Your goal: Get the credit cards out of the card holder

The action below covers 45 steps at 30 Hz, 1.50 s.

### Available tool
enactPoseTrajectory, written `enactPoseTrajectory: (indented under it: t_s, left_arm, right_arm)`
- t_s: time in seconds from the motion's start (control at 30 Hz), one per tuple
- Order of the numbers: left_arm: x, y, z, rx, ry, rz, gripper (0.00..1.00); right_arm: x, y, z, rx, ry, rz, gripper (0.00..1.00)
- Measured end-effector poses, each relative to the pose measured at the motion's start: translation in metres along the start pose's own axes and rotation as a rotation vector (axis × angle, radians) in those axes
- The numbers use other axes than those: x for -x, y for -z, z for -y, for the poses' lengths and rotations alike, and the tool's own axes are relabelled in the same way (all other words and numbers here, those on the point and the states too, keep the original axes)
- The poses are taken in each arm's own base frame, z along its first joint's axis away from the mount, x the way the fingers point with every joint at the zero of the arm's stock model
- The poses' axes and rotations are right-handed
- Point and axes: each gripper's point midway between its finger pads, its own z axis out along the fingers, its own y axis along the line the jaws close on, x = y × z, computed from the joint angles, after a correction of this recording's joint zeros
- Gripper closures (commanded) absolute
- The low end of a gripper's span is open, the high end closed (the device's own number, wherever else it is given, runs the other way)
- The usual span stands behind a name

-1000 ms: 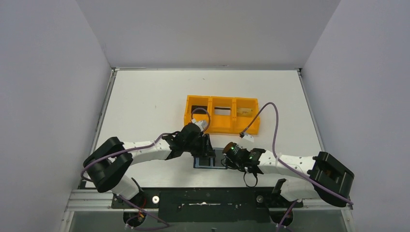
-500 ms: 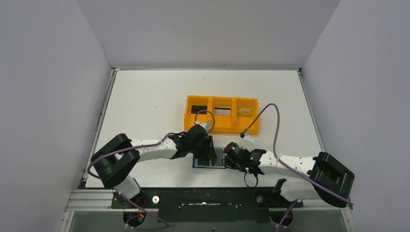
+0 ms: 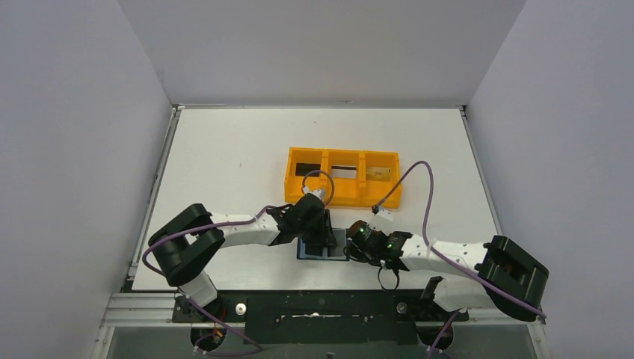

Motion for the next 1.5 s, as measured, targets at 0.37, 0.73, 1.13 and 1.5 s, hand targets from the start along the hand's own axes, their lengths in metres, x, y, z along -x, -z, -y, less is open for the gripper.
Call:
enactPoseTrajectory:
  t_s: [0.37,0.73,1.13,1.5]
  left_arm:
    - [0.001,0.0,-0.001,0.011,0.03,0.024,0.65]
    - [0.001,0.001,-0.001,0.012,0.029,0.025,0.66]
    - [0.003,0.004,-0.006,0.04,0.027,0.037,0.63]
    - [0.008,0.006,-0.014,0.079,0.029,0.071,0.69]
  right_arm:
    - [0.007,0.012,-0.007,0.046,-0.015,0.009,0.79]
    - [0.01,0.021,-0.025,0.148,-0.022,0.008,0.78]
    - [-0.003,-0.002,-0.006,0.043,-0.008,-0.03,0.92]
    - [-0.002,-0.008,-0.016,0.058,-0.033,-0.029,0.94]
